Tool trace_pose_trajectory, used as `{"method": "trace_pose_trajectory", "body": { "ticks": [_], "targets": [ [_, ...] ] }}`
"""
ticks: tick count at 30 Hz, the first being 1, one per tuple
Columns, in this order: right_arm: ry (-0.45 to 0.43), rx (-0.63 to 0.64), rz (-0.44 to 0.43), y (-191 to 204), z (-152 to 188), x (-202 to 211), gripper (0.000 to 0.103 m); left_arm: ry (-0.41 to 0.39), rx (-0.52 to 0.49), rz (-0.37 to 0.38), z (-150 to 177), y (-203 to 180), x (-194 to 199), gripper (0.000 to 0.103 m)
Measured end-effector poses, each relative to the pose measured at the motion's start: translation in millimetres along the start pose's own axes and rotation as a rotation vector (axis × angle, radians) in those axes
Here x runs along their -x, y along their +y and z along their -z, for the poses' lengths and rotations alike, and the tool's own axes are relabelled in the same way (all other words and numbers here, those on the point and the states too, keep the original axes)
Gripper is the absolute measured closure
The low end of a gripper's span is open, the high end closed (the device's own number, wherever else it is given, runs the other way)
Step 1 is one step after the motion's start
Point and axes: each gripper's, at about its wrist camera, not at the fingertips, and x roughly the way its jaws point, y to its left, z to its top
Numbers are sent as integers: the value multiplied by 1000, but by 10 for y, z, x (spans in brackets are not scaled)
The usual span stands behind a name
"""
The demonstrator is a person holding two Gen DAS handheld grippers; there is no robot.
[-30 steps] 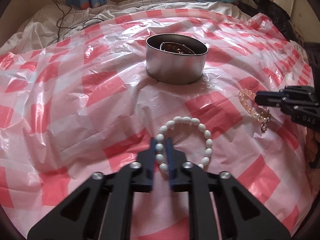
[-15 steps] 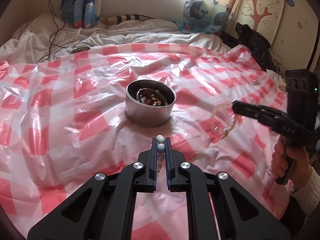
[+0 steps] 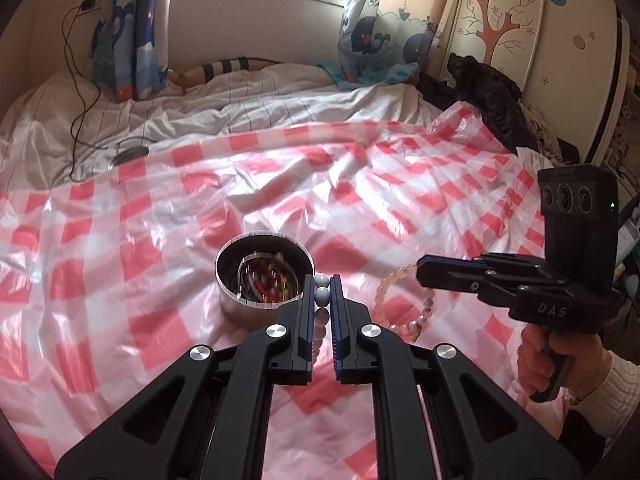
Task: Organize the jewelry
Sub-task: 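Carry both bracelets over the tin and open both tools to drop them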
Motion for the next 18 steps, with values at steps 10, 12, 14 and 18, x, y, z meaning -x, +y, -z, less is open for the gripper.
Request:
{"method": "trace_pose_trajectory", "body": {
  "ticks": [10, 12, 14, 18],
  "targets": [
    [-46, 32, -17, 43, -398, -136, 95, -4, 91, 50, -275, 200, -491, 96],
    [-46, 30, -16, 24, -418, -167, 95, 17, 122, 52, -251, 286, -648, 96],
    [-42, 22, -18, -5, -428, -207, 95, 50, 144, 28, -212, 369, -788, 95],
    [-23, 11, -27, -44, -444, -312, 95, 83, 156, -75, -135, 521, -870, 63]
  ]
}}
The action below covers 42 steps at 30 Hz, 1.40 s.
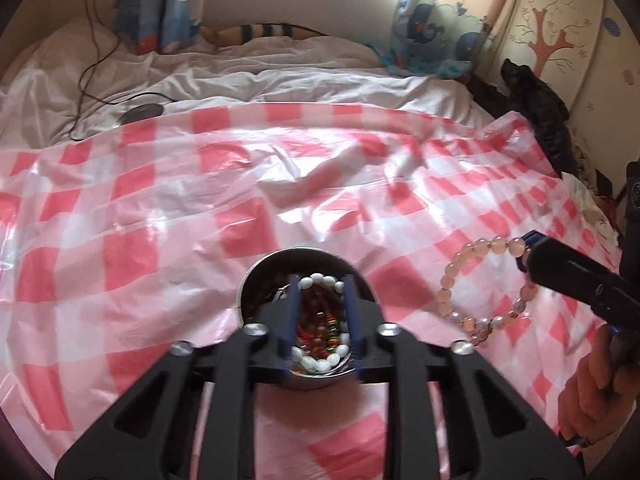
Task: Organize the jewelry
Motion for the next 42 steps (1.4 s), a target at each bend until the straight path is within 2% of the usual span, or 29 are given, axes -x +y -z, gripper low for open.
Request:
{"method": "trace_pose_trajectory", "body": {
  "ticks": [2, 7, 12, 13, 16, 17, 18, 19, 20, 26, 28, 29, 32, 36, 40, 42],
  "targets": [
    [13, -1, -10, 5, -19, -77, 95, -17, 13, -33, 25, 72, 66, 52],
    [44, -29, -58, 19, -59, -339, 95, -39, 28, -70, 119, 205, 279, 45],
    [81, -177, -168, -127, -45, -664, 95, -48, 48, -84, 283, 330, 488, 37],
    [101, -186, -149, -162, -33, -736, 95, -46, 52, -83, 321, 356, 511, 37],
    [184, -88, 83, -192, 33, -945, 94, -26, 69, -85, 439, 429, 536, 36],
    [199, -67, 126, -207, 60, -973, 94, -22, 72, -86, 472, 439, 535, 36],
    [198, -55, 154, -213, 88, -948, 85, -16, 76, -87, 506, 440, 531, 36],
    [186, -46, 169, -222, 110, -897, 76, -14, 75, -88, 529, 436, 527, 36],
    [166, -33, 185, -215, 129, -829, 61, -11, 70, -90, 557, 421, 522, 36],
    [142, 34, 259, -118, 394, -431, 58, -4, 34, -137, 685, 228, 510, 29],
    [156, 67, 306, -25, 513, -332, 52, -10, 25, -172, 750, 154, 538, 23],
    [163, 91, 335, 18, 584, -290, 43, -15, 26, -196, 789, 113, 554, 21],
    [175, 133, 389, 156, 814, -134, 39, -27, 51, -246, 909, 35, 605, 15],
    [160, 157, 437, 274, 995, 16, 27, -43, 76, -301, 1054, -15, 631, 9],
    [150, 163, 461, 278, 1019, -4, 24, -37, 66, -377, 1089, -4, 611, 8],
    [131, 160, 465, 271, 1008, -1, 23, -50, 72, -382, 1059, 7, 649, 8]
  ]
}}
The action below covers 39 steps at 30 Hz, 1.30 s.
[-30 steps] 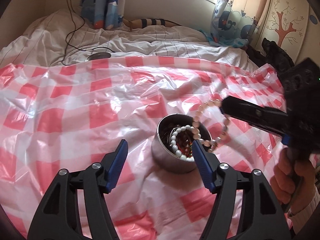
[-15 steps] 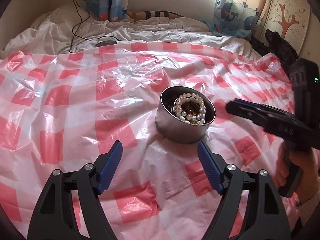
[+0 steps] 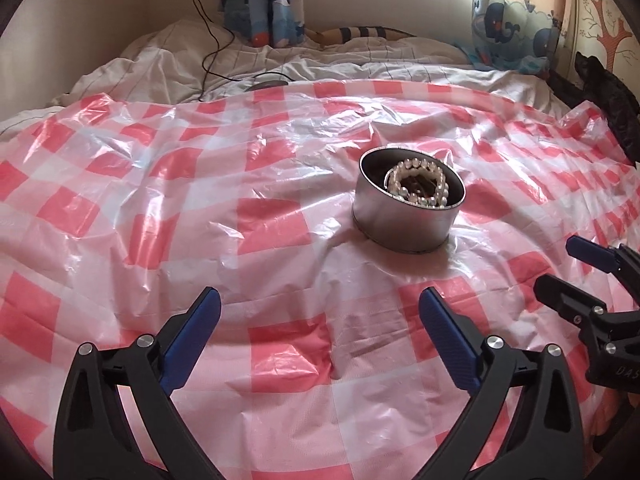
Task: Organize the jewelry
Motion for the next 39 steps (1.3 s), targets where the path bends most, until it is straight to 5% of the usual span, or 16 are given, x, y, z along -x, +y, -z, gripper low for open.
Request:
{"method": "trace_pose_trajectory", "body": {
  "ticks": [3, 39],
  "targets": [
    [-11, 0, 24, -3, 11, -13, 16, -10, 4, -9, -6, 7, 44, 8],
    [-6, 2, 34, 9, 24, -69, 8, 6, -38, -16, 25, -78, 32, 8]
  ]
}}
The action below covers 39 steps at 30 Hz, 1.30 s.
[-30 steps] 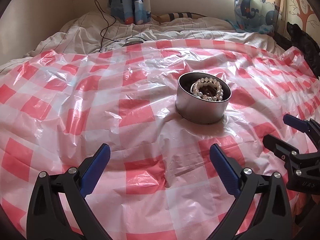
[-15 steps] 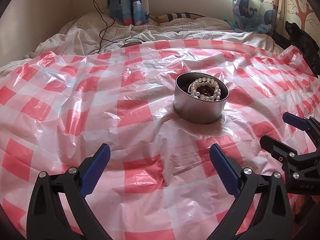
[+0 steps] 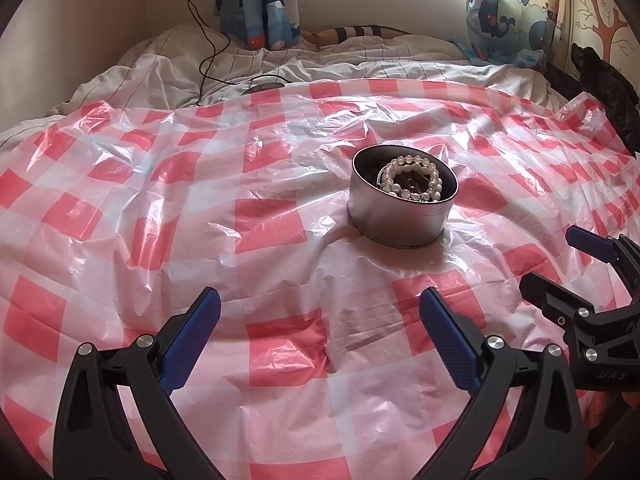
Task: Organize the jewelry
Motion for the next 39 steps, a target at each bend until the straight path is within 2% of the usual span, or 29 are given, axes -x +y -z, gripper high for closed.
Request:
{"method": "trace_pose_trajectory", "body": {
  "ticks": [39],
  "targets": [
    [10, 1, 6, -35, 27, -22, 7, 10, -1, -1, 24, -4, -39, 8]
  ]
}}
